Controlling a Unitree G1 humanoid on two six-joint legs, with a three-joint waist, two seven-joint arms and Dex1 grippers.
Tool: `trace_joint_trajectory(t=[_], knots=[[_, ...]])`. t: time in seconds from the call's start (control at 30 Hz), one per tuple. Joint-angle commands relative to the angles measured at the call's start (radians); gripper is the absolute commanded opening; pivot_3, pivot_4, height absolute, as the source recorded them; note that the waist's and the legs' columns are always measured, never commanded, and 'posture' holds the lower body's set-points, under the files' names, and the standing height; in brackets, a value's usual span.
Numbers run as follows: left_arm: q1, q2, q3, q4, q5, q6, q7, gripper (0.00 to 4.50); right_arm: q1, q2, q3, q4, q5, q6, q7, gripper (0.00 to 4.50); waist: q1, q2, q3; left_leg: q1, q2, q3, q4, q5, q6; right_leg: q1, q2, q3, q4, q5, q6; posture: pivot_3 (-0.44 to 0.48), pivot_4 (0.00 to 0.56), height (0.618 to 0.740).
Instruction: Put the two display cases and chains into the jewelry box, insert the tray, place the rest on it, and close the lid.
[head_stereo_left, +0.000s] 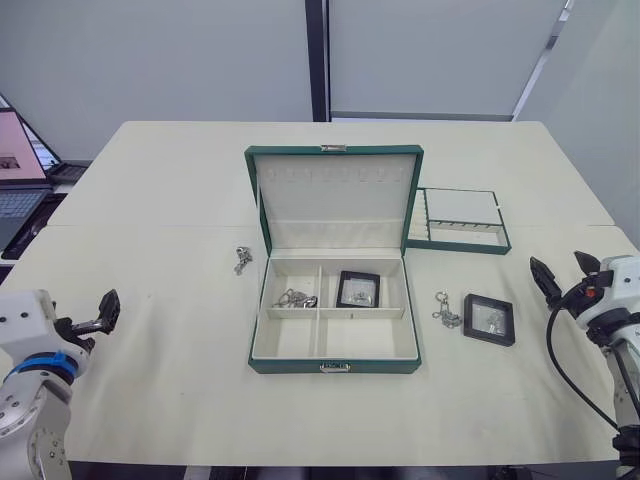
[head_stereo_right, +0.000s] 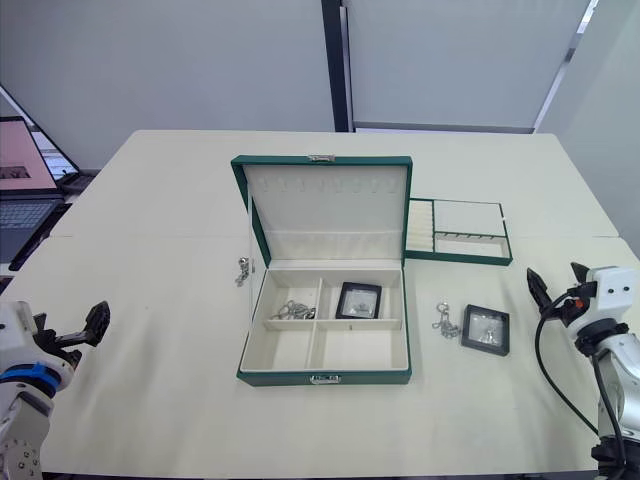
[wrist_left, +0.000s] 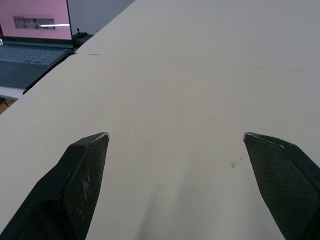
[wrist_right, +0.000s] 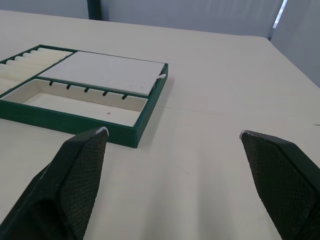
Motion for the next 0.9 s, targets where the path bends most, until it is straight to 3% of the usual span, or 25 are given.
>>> trace_joint_trajectory(t=[0.03, 0.37, 0.47, 0.67, 0.9], knots=[[-0.017, 0.024, 0.003, -0.002, 0.003, -0.030, 0.003, 4.48, 0.008, -0.004, -0.026, -0.024, 0.014, -0.020, -0.003, 4.50, 0.000, 0.000, 0.000, 0.000, 0.000, 0.000, 0.000, 0.000, 0.000, 0.000, 0.000, 0.000, 0.000, 0.000, 0.000, 0.000, 0.150, 0.740], [-0.043, 0.054, -0.029, 0.026, 0.010, -0.052, -0.010, 4.48, -0.002, -0.013, -0.036, -0.017, 0.022, -0.031, 0.003, 4.50, 0.000, 0.000, 0.000, 0.000, 0.000, 0.000, 0.000, 0.000, 0.000, 0.000, 0.000, 0.000, 0.000, 0.000, 0.000, 0.000, 0.150, 0.740], [-0.037, 0.048, -0.036, -0.003, -0.001, -0.054, -0.007, 4.48, -0.015, -0.027, -0.017, -0.100, 0.073, 0.014, 0.053, 4.50, -0.001, 0.001, 0.000, 0.000, 0.000, 0.000, 0.000, 0.000, 0.000, 0.000, 0.000, 0.000, 0.000, 0.000, 0.000, 0.000, 0.150, 0.740], [0.007, -0.028, -0.120, -0.111, -0.023, -0.029, 0.007, 4.48, -0.129, -0.176, 0.164, -0.465, 0.306, 0.341, 0.244, 4.50, -0.004, 0.003, -0.001, 0.000, 0.001, 0.001, 0.000, 0.000, 0.000, 0.000, 0.000, 0.001, 0.000, 0.000, 0.000, 0.000, 0.150, 0.740], [-0.087, -0.088, -0.317, -0.111, 0.008, -0.016, 0.036, 4.48, -0.402, -0.226, 0.378, -0.543, 0.376, 0.512, 0.367, 4.50, 0.012, -0.002, -0.001, -0.001, -0.002, -0.002, 0.002, 0.000, 0.000, 0.001, -0.002, -0.002, -0.001, 0.000, 0.000, 0.000, 0.150, 0.740]])
